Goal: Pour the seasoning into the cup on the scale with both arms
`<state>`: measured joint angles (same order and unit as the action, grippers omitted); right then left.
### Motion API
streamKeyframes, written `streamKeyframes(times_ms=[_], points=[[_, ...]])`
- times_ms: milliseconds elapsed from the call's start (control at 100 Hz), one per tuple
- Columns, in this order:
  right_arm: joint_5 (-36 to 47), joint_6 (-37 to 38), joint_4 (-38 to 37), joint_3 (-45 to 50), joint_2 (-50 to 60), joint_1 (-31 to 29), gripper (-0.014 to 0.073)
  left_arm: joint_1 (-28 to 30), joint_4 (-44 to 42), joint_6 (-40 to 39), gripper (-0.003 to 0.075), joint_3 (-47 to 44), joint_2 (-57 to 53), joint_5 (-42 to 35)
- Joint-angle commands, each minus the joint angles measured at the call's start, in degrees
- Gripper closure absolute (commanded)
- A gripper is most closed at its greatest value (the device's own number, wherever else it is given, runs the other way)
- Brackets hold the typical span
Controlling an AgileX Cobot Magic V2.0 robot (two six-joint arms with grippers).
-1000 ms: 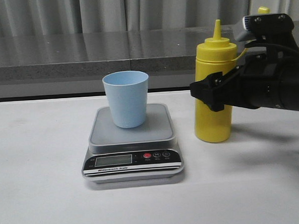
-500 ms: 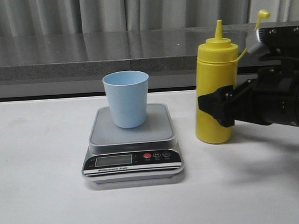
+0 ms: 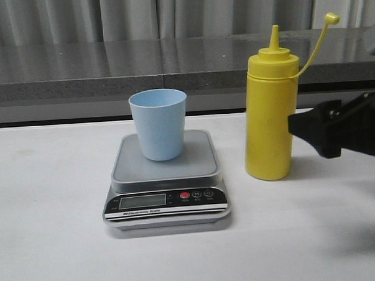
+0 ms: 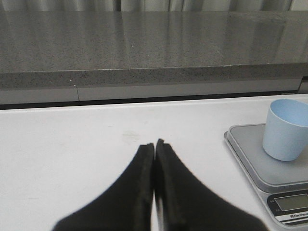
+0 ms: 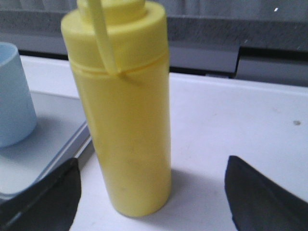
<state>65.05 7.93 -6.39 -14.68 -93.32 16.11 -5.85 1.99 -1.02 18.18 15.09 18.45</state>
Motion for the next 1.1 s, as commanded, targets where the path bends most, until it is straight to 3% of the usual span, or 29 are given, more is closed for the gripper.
streamKeyframes(times_ms=[0,820,960,1090], points=[[3.2,-1.3,1.8,0.6,5.8,-0.2,-0.0014,0.2,0.5,-0.1,0.0740,1.7,0.5,-4.6],[-58.3,-7.9,9.3,-1.1,58.6,-0.3,-0.0003,0.2,0.5,-0.1,0.0740,1.7,0.5,-4.6],[-65.6,-7.9,8.6,-3.2,64.5,-0.3,0.0062,0.2,0.5,-0.1,0.0740,1.7,0.5,-4.6],[-69.4,-7.9,7.1,-4.1,69.0,-0.3,0.0195,0.2,0.5,-0.1,0.0740,1.7,0.5,-4.6]])
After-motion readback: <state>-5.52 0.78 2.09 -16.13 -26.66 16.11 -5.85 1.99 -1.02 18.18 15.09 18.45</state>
